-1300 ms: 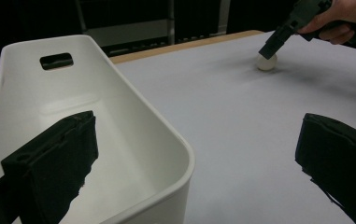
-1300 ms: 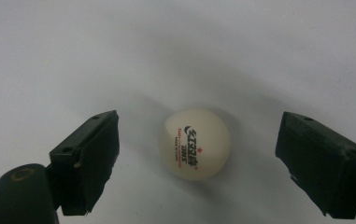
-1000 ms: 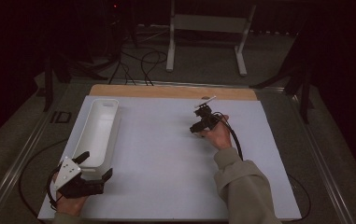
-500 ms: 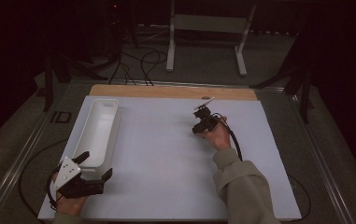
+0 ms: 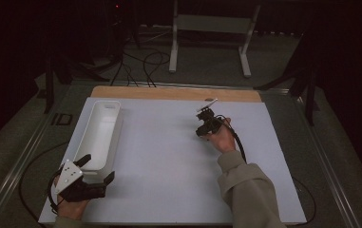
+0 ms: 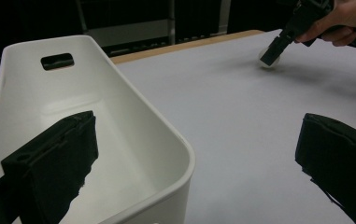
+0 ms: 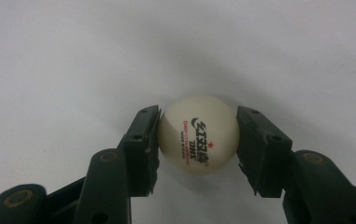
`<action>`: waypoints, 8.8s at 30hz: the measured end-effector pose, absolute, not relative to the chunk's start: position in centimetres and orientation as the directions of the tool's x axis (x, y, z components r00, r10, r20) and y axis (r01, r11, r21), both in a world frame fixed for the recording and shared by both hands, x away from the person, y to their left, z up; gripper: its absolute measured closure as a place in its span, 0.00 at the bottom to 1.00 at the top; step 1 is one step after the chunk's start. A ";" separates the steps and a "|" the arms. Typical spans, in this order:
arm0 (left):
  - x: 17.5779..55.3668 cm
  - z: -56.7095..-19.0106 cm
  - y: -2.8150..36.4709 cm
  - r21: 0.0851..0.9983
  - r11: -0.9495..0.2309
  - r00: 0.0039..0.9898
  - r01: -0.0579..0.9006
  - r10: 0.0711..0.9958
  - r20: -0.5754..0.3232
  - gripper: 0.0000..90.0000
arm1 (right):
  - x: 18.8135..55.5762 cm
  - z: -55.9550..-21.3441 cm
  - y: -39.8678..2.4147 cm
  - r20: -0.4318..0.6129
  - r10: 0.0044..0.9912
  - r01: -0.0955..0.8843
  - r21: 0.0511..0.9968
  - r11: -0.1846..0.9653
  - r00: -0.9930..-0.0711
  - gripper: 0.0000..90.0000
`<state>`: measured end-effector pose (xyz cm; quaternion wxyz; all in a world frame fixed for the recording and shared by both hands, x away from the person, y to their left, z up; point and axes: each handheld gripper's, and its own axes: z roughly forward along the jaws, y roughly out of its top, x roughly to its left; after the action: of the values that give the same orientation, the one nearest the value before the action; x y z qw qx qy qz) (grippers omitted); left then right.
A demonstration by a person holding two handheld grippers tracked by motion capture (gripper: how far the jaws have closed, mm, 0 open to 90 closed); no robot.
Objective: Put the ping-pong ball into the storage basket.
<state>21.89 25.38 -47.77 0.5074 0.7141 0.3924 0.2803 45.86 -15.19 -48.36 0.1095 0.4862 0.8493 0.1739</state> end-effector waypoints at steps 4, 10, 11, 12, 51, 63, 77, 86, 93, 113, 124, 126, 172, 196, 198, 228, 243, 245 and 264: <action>21.9 -47.8 25.4 0.945 -0.175 0.533 0.275 0.846 0.001 0.00 | 45.8 -48.2 -15.1 -0.025 0.865 0.785 0.408 0.467 -0.501 0.57; 21.9 -47.8 25.4 0.945 -0.176 0.534 0.275 0.846 0.002 0.00 | 45.7 -47.8 -15.3 -0.031 0.869 0.785 0.412 0.462 -0.495 0.57; 21.9 -47.8 25.4 0.945 -0.176 0.533 0.275 0.846 0.002 0.00 | 45.7 -47.8 -15.3 -0.034 0.867 0.784 0.412 0.465 -0.497 0.57; 21.9 -47.8 25.4 0.945 -0.176 0.533 0.275 0.846 0.002 0.00 | 45.7 -47.7 -15.3 -0.038 0.868 0.783 0.412 0.465 -0.495 0.57; 21.8 -47.8 25.4 0.946 -0.175 0.532 0.274 0.847 0.002 0.00 | 45.2 -45.7 -15.7 -0.021 0.866 0.773 0.440 0.458 -0.500 0.57; 21.8 -47.8 25.4 0.946 -0.175 0.532 0.274 0.847 0.002 0.00 | 45.0 -44.8 -15.6 -0.026 0.859 0.763 0.445 0.468 -0.512 0.57; 21.8 -47.8 25.4 0.946 -0.174 0.531 0.273 0.847 0.002 0.00 | 44.8 -43.8 -15.5 -0.025 0.856 0.756 0.455 0.470 -0.517 0.57; 21.8 -47.8 25.4 0.946 -0.173 0.530 0.273 0.848 0.002 0.00 | 44.6 -43.0 -15.2 -0.033 0.849 0.742 0.468 0.480 -0.528 0.57; 21.8 -47.8 25.4 0.946 -0.173 0.530 0.273 0.848 0.002 0.00 | 44.5 -42.6 -15.0 -0.033 0.845 0.736 0.475 0.483 -0.533 0.57; 21.8 -47.8 25.4 0.947 -0.172 0.529 0.273 0.848 0.002 0.00 | 44.3 -41.6 -14.6 -0.032 0.837 0.720 0.493 0.488 -0.546 0.57; 21.8 -47.8 25.4 0.947 -0.170 0.529 0.272 0.849 0.000 0.00 | 44.1 -40.9 -14.0 -0.041 0.827 0.705 0.500 0.503 -0.561 0.57; 21.8 -47.8 25.4 0.947 -0.170 0.529 0.272 0.849 0.000 0.00 | 44.1 -40.8 -13.9 -0.038 0.828 0.706 0.501 0.501 -0.560 0.57; 21.8 -47.8 25.5 0.947 -0.171 0.526 0.273 0.850 0.002 0.00 | 43.3 -38.9 -12.5 -0.028 0.797 0.659 0.545 0.518 -0.603 0.57; 21.7 -47.8 25.4 0.947 -0.173 0.526 0.272 0.850 0.004 0.00 | 42.8 -38.2 -11.1 -0.024 0.770 0.628 0.562 0.539 -0.638 0.57; 21.7 -47.8 25.4 0.946 -0.174 0.527 0.272 0.850 0.005 0.00 | 42.7 -38.1 -10.9 -0.022 0.768 0.625 0.566 0.538 -0.640 0.57; 21.8 -47.8 25.4 0.946 -0.172 0.525 0.273 0.851 0.003 0.00 | 42.1 -37.8 -9.3 -0.016 0.737 0.597 0.574 0.560 -0.676 0.57; 21.8 -47.8 25.5 0.946 -0.172 0.523 0.274 0.853 0.004 0.00 | 41.7 -37.8 -8.0 -0.006 0.717 0.583 0.577 0.572 -0.697 0.57; 21.8 -47.8 25.5 0.946 -0.172 0.522 0.276 0.853 0.003 0.00 | 41.7 -37.8 -7.8 -0.005 0.714 0.579 0.580 0.572 -0.700 0.57; 21.9 -47.9 25.7 0.943 -0.167 0.521 0.287 0.854 -0.007 0.00 | 41.3 -37.9 -6.3 0.001 0.695 0.563 0.586 0.582 -0.719 0.57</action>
<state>21.89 25.65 -47.90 0.5055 0.7106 0.4012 0.2805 41.26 -6.27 -37.87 0.1147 0.3566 0.8821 0.2857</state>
